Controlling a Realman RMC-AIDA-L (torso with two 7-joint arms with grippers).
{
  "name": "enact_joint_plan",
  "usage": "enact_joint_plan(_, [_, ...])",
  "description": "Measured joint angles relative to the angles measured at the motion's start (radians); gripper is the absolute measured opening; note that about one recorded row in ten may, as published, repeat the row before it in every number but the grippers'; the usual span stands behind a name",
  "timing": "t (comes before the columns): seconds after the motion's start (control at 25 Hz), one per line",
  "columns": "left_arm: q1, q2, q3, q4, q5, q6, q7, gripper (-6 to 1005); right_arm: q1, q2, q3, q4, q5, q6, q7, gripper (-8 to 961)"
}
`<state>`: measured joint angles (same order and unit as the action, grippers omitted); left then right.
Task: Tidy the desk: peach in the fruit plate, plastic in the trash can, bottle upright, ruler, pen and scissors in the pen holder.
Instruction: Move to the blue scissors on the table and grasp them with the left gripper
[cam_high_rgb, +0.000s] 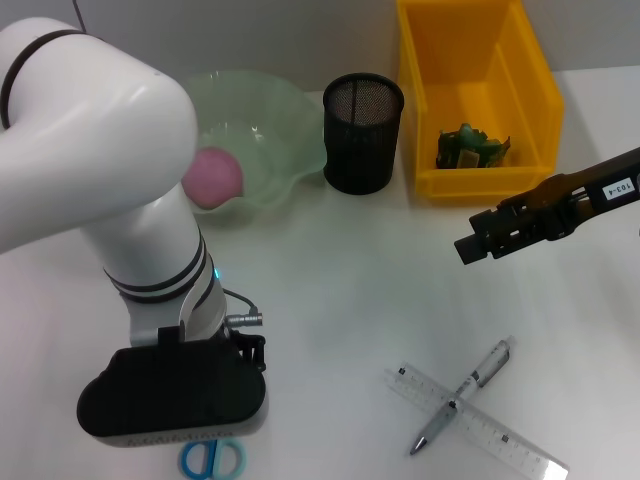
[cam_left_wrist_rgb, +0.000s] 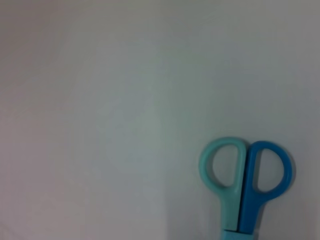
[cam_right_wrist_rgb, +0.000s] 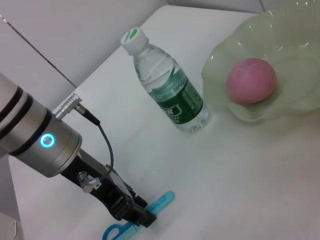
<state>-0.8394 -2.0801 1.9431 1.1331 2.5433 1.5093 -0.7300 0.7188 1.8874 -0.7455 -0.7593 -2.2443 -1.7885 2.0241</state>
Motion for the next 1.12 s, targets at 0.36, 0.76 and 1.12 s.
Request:
enact_joint_plan(0.36, [-0.016, 0.000, -0.003, -0.025, -0.003, -0.001, -0.005, 329, 0.004, -0.002, 0.000, -0.003, 0.000, 0.000, -0.001, 815])
enact_joint_plan(0.76, [-0.023, 0.000, -0.008, -0.040, -0.008, 0.001, 0.002, 325, 0.005, -0.002, 0.000, -0.003, 0.002, 0.000, -0.001, 815])
enact_joint_plan(1.12, [-0.023, 0.000, -0.006, -0.039, -0.008, 0.006, -0.009, 214, 0.008, -0.002, 0.000, -0.001, 0.004, 0.000, -0.001, 815])
